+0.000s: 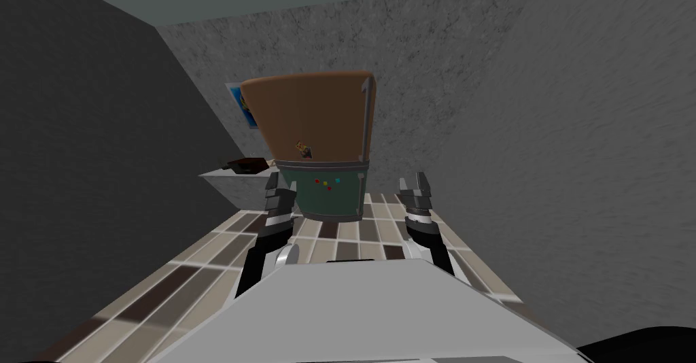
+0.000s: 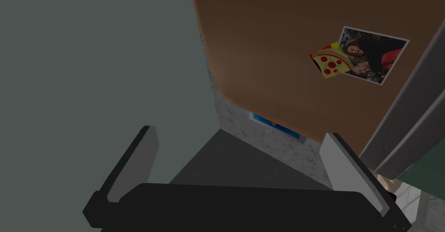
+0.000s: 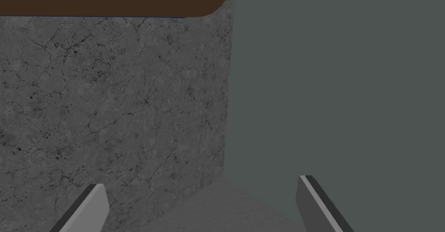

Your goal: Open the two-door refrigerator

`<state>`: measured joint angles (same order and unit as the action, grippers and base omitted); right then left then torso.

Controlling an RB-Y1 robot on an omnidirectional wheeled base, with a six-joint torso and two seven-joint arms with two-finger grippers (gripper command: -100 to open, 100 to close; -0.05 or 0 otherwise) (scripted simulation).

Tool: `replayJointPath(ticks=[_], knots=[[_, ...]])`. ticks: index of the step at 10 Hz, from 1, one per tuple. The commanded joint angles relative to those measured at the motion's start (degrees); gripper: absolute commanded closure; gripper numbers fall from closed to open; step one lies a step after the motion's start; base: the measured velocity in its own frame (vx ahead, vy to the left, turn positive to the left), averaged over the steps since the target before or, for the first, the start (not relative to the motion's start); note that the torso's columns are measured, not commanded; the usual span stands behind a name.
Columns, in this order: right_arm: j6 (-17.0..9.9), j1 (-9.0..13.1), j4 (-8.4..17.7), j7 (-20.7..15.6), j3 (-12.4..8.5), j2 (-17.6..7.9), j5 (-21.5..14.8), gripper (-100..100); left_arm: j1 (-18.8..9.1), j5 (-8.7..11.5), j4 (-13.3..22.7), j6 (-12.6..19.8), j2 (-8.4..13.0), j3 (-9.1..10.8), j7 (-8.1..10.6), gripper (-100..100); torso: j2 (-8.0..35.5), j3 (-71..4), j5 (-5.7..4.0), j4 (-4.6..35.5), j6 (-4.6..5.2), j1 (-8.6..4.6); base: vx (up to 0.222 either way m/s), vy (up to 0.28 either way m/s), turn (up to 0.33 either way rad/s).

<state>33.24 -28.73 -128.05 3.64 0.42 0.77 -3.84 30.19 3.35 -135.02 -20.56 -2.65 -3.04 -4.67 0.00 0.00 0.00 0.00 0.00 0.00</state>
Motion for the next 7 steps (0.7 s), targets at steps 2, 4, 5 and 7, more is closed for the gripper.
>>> replayJointPath(ticks=[2, 4, 5, 7], knots=[[0.0, 0.0, 0.0, 0.0, 0.0, 0.0, 0.0, 0, 0.0, 0.0, 0.0, 0.0, 0.0, 0.0, 0.0, 0, 5.97, -12.0, 0.0, 6.0, 0.0, 0.0, 0.0, 0.0, 0.0], [0.0, 0.0, -0.01, 0.0, 0.0, 0.0, 0.0, 0, 0.0, 0.0, -0.01, 0.0, 0.0, 0.0, 0.0, 0, 14.22, -28.5, 0.0, 14.24, 0.0, 0.0, 0.0, 0.0, 0.0], [0.0, 0.0, -0.01, 0.0, 0.0, 0.0, 0.0, 0, 0.0, 0.0, -0.01, 0.0, 0.0, 0.0, 0.0, 0, 18.45, -36.92, 0.0, 18.46, 0.0, 0.0, 0.0, 0.0, 0.0], [0.0, 0.0, -0.02, 0.0, 0.0, 0.0, 0.0, 0, 0.0, 0.0, -0.01, -0.01, 0.0, 0.0, 0.0, 0, 26.93, -53.81, 0.0, 26.91, 0.0, 0.0, 0.0, 0.0, 0.0]])
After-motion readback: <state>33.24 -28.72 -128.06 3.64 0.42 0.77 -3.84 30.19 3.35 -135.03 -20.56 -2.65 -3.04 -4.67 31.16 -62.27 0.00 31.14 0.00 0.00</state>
